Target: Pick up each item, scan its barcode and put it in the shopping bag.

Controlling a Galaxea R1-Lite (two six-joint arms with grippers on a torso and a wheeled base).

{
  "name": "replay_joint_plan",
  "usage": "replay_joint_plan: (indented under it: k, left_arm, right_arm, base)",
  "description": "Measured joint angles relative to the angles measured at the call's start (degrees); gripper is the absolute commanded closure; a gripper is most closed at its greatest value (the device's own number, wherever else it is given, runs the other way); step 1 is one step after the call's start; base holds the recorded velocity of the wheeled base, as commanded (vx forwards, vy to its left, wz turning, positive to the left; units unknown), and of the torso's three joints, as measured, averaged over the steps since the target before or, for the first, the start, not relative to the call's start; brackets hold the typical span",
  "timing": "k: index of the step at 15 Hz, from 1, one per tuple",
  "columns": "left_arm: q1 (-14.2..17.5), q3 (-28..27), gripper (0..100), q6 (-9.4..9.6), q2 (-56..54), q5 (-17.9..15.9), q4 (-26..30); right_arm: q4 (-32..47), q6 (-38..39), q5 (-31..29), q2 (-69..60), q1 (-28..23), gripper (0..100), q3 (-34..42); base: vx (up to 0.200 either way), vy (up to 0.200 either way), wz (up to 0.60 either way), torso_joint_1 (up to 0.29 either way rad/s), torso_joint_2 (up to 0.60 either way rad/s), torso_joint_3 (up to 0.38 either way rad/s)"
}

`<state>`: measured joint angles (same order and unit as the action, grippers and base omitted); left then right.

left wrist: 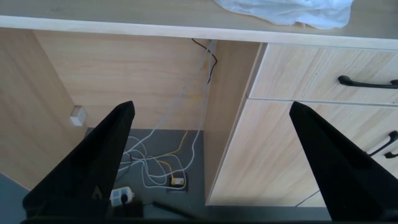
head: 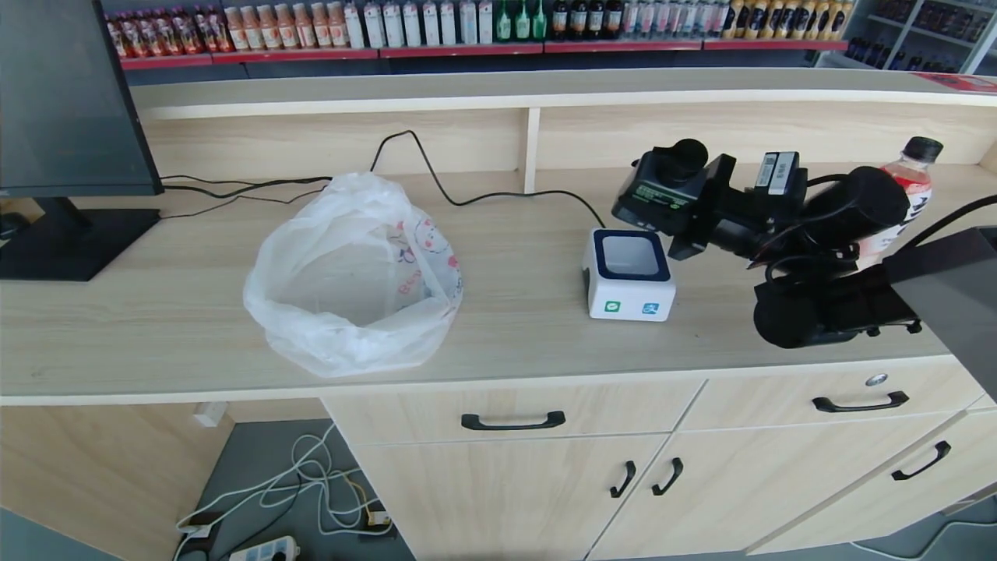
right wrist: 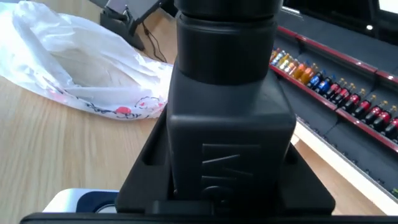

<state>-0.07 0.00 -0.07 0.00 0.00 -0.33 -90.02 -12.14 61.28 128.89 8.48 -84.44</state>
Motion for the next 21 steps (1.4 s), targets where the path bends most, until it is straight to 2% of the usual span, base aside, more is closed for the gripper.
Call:
replay_joint_plan:
  k: [5,10,21]
  left_arm:
    - [0.0,0.0,0,-0.06,0.0,0.0,0.0]
    - [0.0,0.0,0,-0.09,0.0,0.0,0.0]
    - [0.0,0.0,0,-0.06,0.0,0.0,0.0]
  right_arm:
    - [0.1,-9.1,1.2,1.1,-0.9,100,0.2]
    - [0.1,-13.7,1.2,1.0,-1.5,100,1.6]
    - [0.1,-15.4,1.2,0.7,-0.5,100,2.3]
  base:
    - [0.000,0.000,0.00,0.000,0.00,0.000]
    - [0.000,0.000,0.00,0.000,0.00,0.000]
    - [0.000,0.000,0.00,0.000,0.00,0.000]
